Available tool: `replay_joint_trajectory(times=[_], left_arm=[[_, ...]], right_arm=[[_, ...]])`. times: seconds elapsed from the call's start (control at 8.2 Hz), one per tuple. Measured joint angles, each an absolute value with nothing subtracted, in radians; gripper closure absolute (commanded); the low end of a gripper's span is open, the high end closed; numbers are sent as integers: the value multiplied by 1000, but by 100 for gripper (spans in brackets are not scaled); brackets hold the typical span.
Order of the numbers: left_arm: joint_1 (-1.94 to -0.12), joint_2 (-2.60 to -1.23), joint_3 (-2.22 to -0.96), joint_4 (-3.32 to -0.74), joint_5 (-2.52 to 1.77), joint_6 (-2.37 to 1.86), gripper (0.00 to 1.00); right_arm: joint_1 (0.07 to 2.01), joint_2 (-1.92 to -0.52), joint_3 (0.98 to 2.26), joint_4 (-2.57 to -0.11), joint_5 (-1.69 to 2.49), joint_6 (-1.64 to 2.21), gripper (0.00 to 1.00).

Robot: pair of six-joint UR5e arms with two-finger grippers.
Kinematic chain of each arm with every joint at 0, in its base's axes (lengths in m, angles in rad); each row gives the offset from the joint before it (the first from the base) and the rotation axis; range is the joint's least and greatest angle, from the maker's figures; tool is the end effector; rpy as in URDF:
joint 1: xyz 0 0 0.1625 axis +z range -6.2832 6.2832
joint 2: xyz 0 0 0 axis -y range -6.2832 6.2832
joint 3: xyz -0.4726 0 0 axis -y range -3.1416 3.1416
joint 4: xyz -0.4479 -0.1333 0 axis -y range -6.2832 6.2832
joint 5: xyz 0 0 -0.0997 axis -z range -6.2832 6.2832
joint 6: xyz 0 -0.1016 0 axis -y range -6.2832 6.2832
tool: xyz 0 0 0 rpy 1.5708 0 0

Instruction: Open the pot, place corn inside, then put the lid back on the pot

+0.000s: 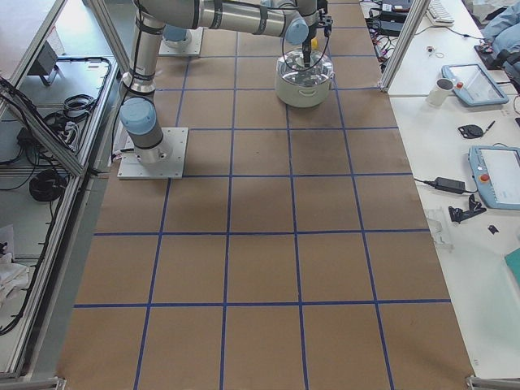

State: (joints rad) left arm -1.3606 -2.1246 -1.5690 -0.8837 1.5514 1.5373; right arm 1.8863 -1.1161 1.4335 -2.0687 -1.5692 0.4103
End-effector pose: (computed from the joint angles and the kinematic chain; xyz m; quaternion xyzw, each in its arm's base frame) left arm 0.0226 -0.7543 0.2424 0.6150 0.7856 -0.0507 0.0455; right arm 0.3594 -0.6710 0.3652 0.0471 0.9948 -0.0840 0.0327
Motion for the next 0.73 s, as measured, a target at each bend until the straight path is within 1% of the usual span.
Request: replay_joint_trajectory(times=[0.12,0.24,0.61,0.73], left_arm=[[-1361,-2151,-1568,-871,1551,1544,0],[-1361,-2169,-1568,-865,1551,1549,0],[-1361,-2194,-1568,-862,1550,1551,0],[-1361,-2199,-1568,-863,1547,1550,61]], right_arm=[[1886,-1116,1433,-2069,-1569,411,81],[1885,-1117,1433,-2070,-1568,412,83],[1885,-1120,1429,-2069,-1567,413,84],[1885,-1126,1423,-2069,-1567,413,84]])
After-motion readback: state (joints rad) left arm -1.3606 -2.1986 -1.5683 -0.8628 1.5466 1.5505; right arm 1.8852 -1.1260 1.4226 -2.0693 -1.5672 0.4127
